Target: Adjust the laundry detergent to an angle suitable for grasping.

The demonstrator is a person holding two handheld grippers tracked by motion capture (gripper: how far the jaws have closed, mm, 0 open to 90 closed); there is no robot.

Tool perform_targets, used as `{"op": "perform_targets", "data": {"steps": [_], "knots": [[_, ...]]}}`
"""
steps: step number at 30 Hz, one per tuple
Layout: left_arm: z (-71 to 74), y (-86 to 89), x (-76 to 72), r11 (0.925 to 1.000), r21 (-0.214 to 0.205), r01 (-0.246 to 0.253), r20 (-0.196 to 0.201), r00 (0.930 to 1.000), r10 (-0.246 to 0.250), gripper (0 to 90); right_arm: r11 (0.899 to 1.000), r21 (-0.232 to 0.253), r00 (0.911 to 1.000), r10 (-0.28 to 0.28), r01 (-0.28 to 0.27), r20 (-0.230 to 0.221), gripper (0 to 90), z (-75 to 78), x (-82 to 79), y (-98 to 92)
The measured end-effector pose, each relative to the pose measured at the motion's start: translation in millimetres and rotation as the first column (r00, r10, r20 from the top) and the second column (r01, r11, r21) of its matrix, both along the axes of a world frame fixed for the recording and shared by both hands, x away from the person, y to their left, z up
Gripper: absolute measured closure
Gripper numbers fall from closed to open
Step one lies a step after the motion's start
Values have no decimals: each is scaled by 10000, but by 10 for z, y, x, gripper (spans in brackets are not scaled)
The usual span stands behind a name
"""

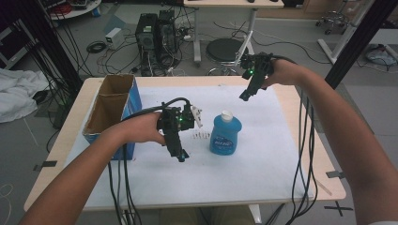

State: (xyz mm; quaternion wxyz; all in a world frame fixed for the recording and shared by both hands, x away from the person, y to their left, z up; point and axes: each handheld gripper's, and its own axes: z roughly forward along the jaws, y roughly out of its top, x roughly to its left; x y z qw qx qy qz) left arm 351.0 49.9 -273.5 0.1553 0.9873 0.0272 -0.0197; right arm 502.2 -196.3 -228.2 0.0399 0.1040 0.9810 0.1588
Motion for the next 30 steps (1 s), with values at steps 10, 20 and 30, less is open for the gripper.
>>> {"op": "perform_targets", "data": {"steps": [10, 20, 30], "knots": [[11, 8, -8, 10000, -67, -49, 56, 10000, 50, 31, 9999, 113, 10000, 2, -1, -39, 22, 21, -2, -27], [20, 40, -16, 9996, -138, -262, 119, 9996, 264, 31, 9999, 149, 10000, -16, 16, -4, 22, 40, -17, -53], [32, 59, -18, 9991, -208, -369, 184, 9991, 373, 31, 9999, 158, 10000, 66, -65, -53, 22, 40, -24, -50]]}}
